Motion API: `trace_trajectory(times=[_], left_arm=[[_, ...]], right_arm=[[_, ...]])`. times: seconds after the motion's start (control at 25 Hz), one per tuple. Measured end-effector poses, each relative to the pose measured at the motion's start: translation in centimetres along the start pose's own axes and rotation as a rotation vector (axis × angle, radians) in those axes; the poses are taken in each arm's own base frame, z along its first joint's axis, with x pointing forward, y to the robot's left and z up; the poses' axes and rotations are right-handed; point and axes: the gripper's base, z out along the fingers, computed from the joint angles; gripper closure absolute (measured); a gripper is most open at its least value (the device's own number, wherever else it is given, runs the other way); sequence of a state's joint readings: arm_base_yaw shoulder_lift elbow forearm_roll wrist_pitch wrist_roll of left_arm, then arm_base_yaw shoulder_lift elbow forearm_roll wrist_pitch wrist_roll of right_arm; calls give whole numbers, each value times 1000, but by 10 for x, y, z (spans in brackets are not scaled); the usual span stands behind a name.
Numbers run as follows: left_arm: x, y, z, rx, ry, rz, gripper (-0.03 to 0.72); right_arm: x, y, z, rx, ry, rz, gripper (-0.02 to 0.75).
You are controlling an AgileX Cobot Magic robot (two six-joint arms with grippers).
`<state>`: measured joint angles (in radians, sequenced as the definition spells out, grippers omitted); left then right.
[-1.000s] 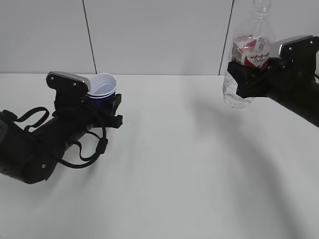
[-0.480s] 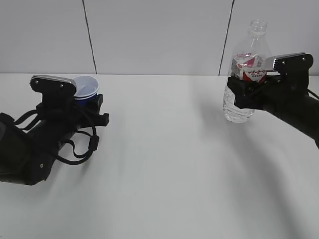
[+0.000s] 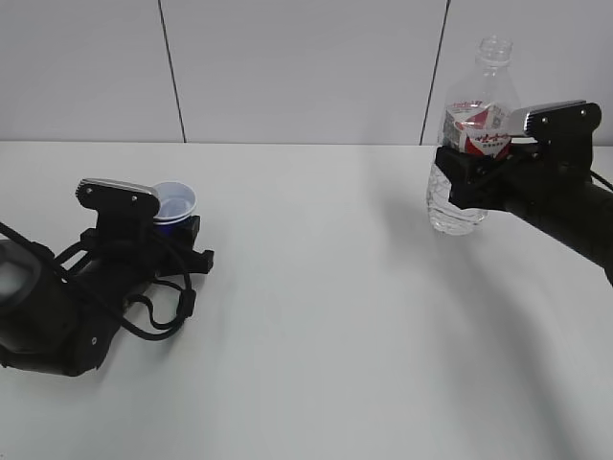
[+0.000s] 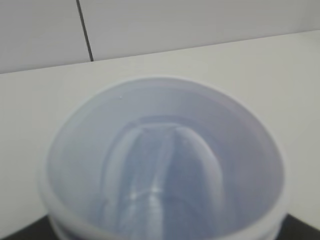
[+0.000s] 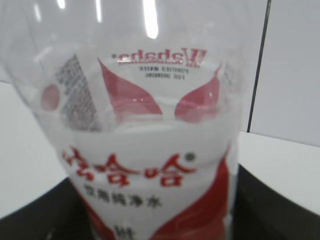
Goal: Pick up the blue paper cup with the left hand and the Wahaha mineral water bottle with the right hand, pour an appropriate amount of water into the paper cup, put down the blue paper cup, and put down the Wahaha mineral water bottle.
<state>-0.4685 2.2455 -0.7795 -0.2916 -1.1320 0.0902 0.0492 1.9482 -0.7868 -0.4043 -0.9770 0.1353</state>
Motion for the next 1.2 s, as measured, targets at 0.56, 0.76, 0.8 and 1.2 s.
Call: trace_trajectory(times=[0.56, 0.76, 0.8, 1.2], left_arm=[[9, -4, 18, -2, -28, -1, 300], [10, -4, 18, -2, -29, -27, 300], [10, -4, 18, -2, -30, -34, 300], [11, -11, 25, 60, -51, -90, 300]], right_arm=[[0, 3, 0, -28, 4, -35, 295], [0, 3, 0, -29, 4, -41, 295], [0, 3, 0, -29, 4, -41, 295], [-1, 3, 0, -35, -11, -47, 295]])
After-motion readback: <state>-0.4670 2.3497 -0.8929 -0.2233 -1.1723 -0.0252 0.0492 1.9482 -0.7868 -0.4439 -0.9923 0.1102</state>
